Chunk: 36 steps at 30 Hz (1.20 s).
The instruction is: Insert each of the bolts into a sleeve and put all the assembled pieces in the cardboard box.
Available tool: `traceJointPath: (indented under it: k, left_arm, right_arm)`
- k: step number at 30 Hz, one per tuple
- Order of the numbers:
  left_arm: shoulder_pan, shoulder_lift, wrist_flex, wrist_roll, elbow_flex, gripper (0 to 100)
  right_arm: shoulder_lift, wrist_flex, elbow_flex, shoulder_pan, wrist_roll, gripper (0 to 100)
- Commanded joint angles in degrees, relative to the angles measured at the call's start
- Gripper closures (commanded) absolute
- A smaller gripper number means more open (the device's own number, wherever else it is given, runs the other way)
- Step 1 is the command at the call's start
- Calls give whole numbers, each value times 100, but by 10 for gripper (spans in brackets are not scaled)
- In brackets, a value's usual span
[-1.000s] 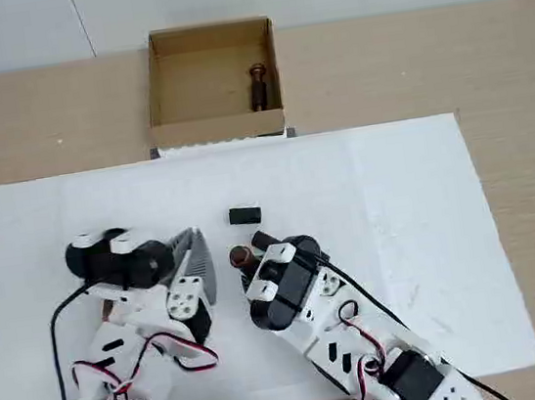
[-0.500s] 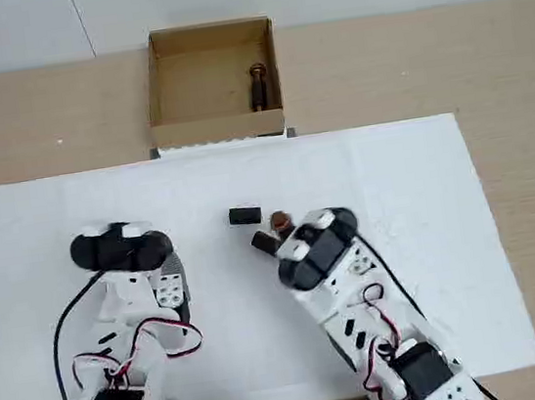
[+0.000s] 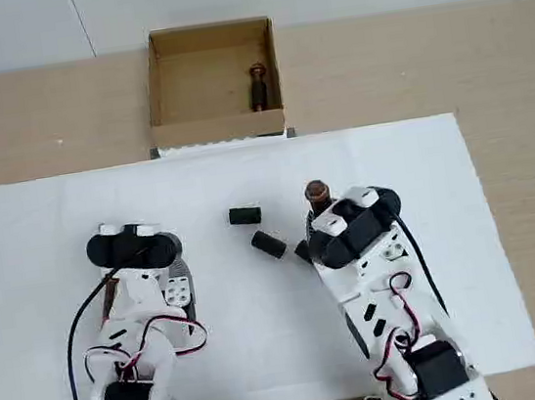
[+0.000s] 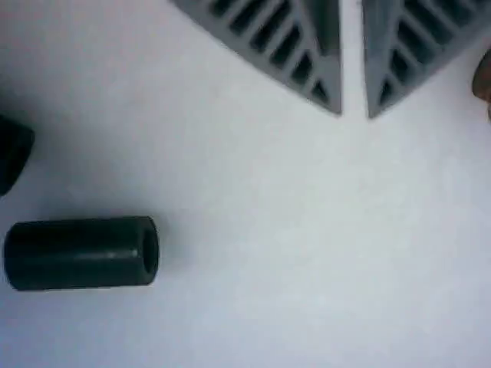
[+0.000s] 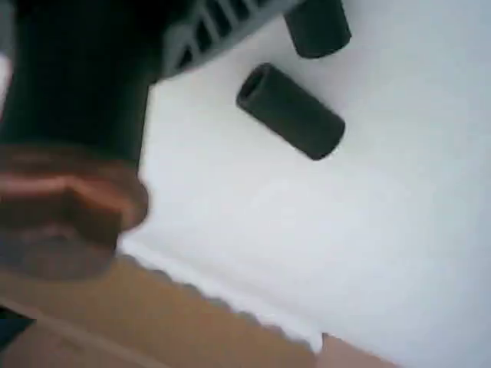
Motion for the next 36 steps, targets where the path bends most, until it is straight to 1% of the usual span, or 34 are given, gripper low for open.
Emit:
traceJointPath:
  k: [1, 3, 14, 19, 22, 36]
  left_arm:
    - [-53, -44, -167, -62, -22, 995]
    - [-53, -44, -167, -62, -22, 995]
    - [-44, -26, -132, -26, -22, 995]
    - [-35, -26, -132, -44, -22, 995]
    - [-44, -26, -132, -18, -22, 995]
    - [-53, -26, -132, -9, -22, 995]
  right_arm:
    - [611, -154, -826, 48, 114, 996]
    - [1262, -251, -1169, 48, 105, 996]
    - [5086, -1807, -3235, 48, 97, 996]
    - [6554, -2290, -4308, 48, 132, 996]
    - [7424, -2440, -5116, 48, 141, 995]
    - [11029, -2448, -8835, 40, 141, 995]
